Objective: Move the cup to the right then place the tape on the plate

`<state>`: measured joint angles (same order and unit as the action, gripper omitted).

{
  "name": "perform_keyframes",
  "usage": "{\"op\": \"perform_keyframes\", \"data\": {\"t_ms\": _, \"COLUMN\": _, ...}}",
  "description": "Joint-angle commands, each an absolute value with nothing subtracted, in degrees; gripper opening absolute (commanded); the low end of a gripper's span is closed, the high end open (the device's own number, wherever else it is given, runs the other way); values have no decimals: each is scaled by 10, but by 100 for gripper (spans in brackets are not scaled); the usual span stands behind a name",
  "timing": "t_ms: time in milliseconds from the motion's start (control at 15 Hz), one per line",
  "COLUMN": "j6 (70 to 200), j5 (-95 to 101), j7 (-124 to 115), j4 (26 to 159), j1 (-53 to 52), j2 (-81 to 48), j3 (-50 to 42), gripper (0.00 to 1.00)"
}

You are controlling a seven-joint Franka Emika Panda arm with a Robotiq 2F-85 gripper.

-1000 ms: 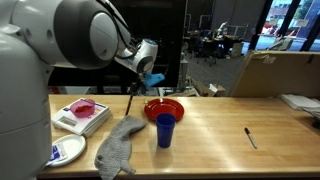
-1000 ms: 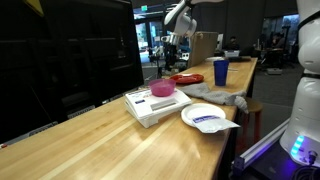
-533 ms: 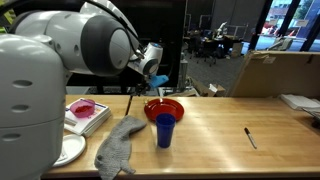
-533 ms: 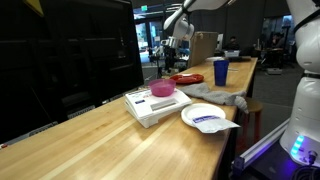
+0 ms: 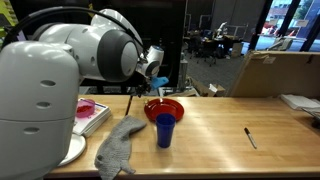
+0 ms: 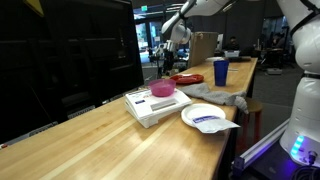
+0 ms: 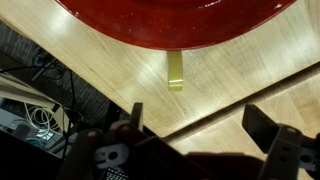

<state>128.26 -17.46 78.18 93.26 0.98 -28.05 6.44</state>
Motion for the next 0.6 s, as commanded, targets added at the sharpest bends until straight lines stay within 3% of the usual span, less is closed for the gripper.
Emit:
{"op": "perform_keyframes", "data": {"t_ms": 0, "j6": 1256, "j5": -154, "j7": 773, "j4": 898, "j1": 18, "j2": -300, "j3": 77, "gripper": 100}}
{"op": "perform_keyframes", "data": {"t_ms": 533, "j6": 1237, "j5": -115, "j7": 768, "j4": 900, "j1": 15, "j2": -300, "j3": 74, "gripper": 100}}
